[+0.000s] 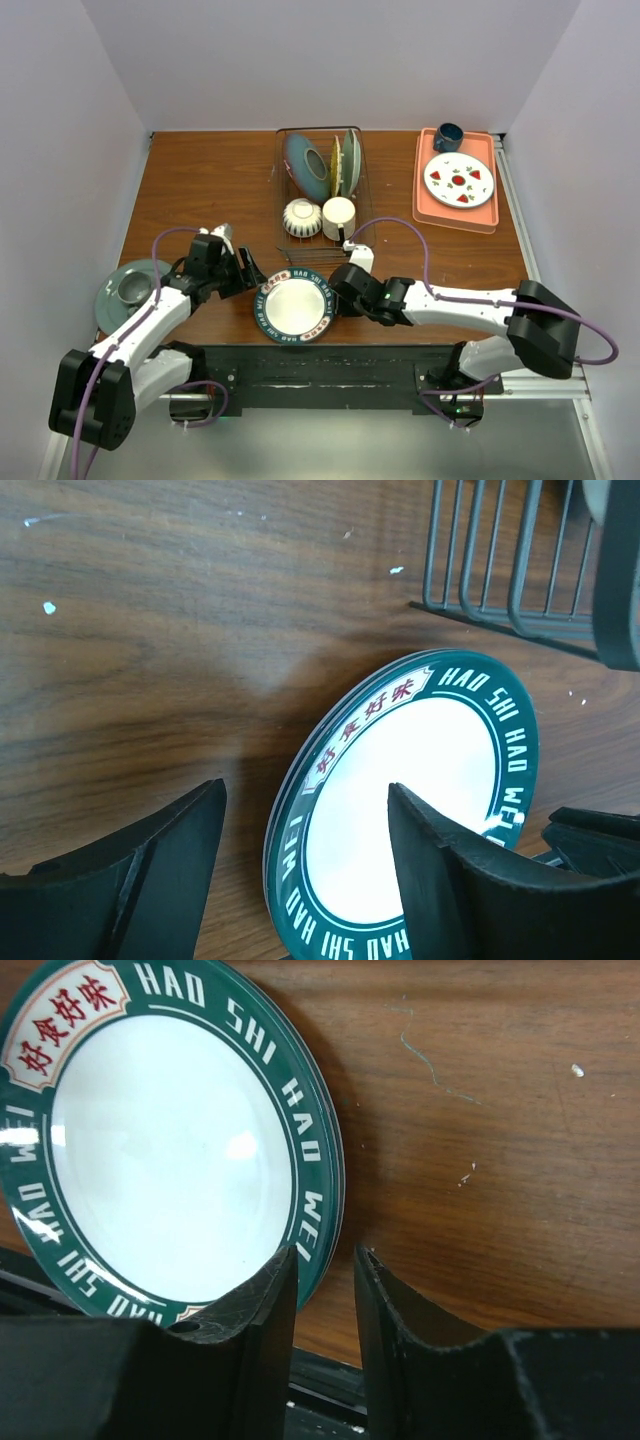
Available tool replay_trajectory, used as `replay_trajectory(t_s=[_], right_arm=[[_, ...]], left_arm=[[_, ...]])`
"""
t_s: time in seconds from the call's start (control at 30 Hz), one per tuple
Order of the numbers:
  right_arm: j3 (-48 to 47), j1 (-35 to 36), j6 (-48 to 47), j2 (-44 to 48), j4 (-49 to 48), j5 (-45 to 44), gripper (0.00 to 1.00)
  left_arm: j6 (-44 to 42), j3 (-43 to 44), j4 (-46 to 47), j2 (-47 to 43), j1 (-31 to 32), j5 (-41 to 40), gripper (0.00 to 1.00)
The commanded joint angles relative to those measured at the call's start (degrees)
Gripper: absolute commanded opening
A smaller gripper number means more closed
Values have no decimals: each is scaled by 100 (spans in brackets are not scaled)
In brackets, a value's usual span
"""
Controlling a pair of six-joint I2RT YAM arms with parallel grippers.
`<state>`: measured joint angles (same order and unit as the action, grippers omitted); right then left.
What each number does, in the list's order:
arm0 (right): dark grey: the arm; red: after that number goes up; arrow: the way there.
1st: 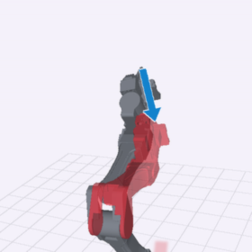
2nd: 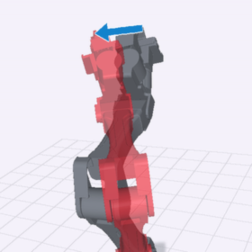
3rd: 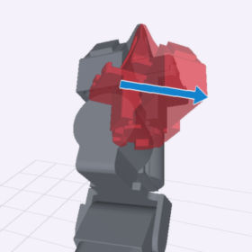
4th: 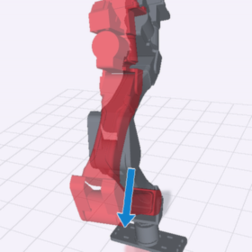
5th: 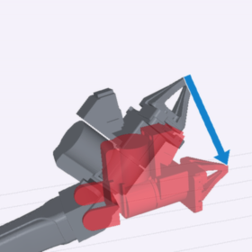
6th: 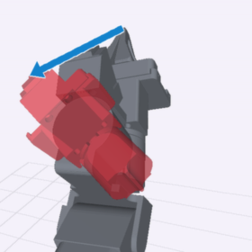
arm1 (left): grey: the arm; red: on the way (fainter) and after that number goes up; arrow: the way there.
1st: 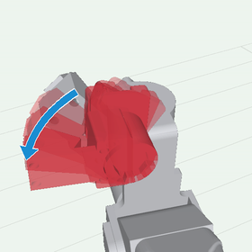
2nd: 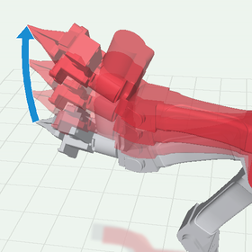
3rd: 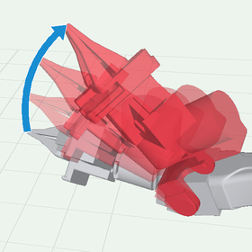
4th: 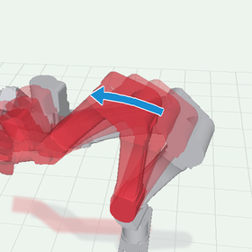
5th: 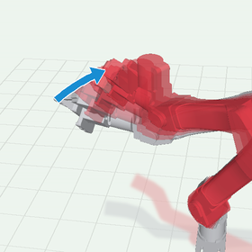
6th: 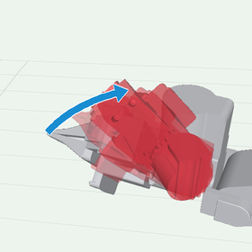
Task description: Load the mixed dishes into the dish rack
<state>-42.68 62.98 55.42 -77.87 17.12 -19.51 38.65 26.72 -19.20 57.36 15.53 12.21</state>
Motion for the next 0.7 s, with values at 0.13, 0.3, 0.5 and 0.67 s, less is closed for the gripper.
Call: replay_trajectory(t_s=[0.13, 0.3, 0.5, 0.67], right_arm=[[31, 4, 48, -352, -543, 175, 32], [23, 4, 101, -458, -334, 88, 15], [-22, 4, 75, -221, 124, -317, 0], [-188, 4, 48, -177, 387, -527, 0]], left_arm=[[186, -44, 189, 73, 99, -25, 70], [195, -35, 189, 82, 117, -34, 69], [204, -9, 171, 73, 126, -61, 69], [169, 79, 119, 56, 135, -17, 68]])
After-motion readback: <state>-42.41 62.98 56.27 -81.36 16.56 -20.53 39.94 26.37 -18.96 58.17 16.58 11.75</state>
